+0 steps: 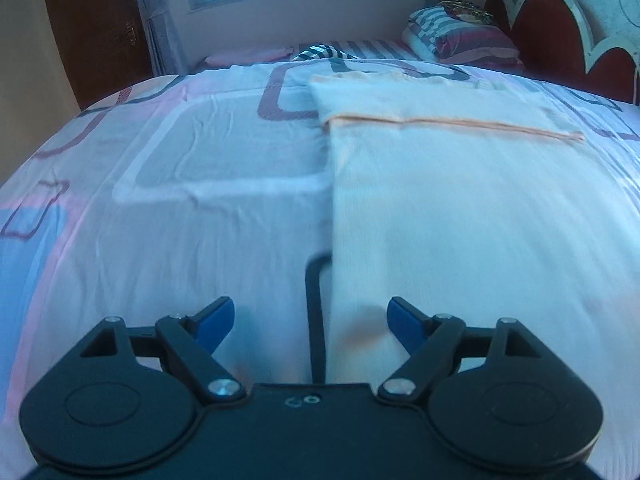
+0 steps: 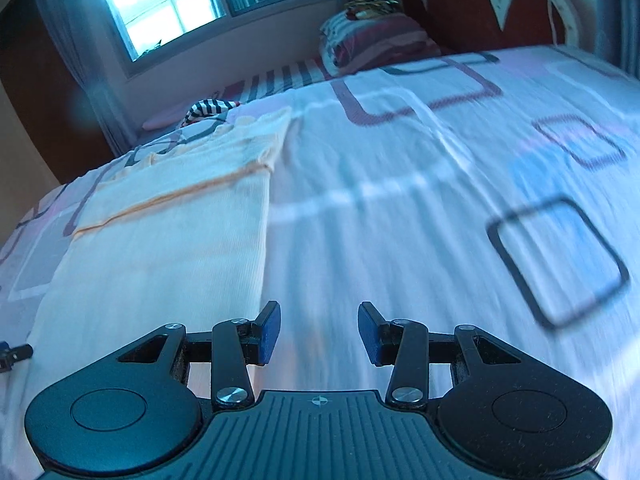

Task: Fold small clothes
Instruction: 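Move both tools to the hem end of the folded cream sweater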

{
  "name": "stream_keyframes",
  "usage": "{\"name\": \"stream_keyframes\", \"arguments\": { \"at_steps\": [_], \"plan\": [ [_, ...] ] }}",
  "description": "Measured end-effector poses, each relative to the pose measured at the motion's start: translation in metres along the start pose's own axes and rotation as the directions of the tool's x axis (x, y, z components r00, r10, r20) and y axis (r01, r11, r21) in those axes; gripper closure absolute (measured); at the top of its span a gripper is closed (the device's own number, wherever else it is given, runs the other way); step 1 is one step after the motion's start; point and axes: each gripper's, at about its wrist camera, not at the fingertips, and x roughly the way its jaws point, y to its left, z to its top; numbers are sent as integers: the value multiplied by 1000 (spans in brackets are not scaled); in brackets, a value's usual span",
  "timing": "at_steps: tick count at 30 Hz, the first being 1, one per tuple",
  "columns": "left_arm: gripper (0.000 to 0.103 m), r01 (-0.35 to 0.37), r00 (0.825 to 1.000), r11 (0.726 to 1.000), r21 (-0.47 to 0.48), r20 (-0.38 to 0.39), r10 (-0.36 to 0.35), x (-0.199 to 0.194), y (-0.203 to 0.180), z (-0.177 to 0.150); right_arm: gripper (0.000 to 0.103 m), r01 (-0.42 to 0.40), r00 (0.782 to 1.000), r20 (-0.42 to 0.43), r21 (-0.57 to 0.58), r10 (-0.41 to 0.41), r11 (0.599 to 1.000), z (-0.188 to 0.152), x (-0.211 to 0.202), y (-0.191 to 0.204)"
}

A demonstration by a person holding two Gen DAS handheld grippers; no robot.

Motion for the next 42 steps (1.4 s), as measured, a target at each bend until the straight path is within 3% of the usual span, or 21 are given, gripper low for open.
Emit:
{"name": "stream_keyframes", "arguments": {
  "at_steps": [2,3,5,13,20,24,27,33,36,37,38,42],
  "plan": [
    [21,5,1000,1000,-3,0,-5,-10,1,-13,53,-11,1000,-8,25,11,1000,-14,-11,0],
    [22,10,1000,1000,-9,-3,-10,-15,1,-20,37,-14,1000,-15,29,15,999,-21,-15,0],
    [22,15,1000,999,-35,-9,-15,-26,6,-35,26,-41,999,-20,32,42,999,-34,-25,2],
    [27,143,988,973,-183,-39,-153,-56,34,-76,26,-159,984,-63,133,168,978,-69,-44,-5],
    [32,307,944,904,-298,-21,-328,-57,51,-86,27,-232,965,-58,259,254,938,-85,-51,-22],
    [47,391,909,866,-312,-18,-417,-52,47,-88,41,-283,946,-82,258,313,924,-96,-55,-15],
    [47,411,898,851,-328,-13,-439,-46,45,-88,43,-304,939,-84,258,334,917,-105,-59,-10],
    [48,477,853,780,-404,0,-521,-29,50,-81,52,-368,902,-105,316,418,874,-112,-53,-4],
    [65,525,816,746,-410,-8,-579,-25,46,-80,63,-400,883,-112,326,455,857,-114,-53,-1],
    [65,529,811,745,-407,-15,-584,-24,44,-81,65,-406,879,-113,329,463,852,-115,-53,0],
    [65,521,818,755,-398,-20,-575,-24,41,-82,68,-409,878,-111,333,466,850,-117,-54,0],
    [67,500,833,753,-427,1,-553,-22,44,-84,75,-378,895,-94,360,436,853,-118,-53,-4]
  ]
}}
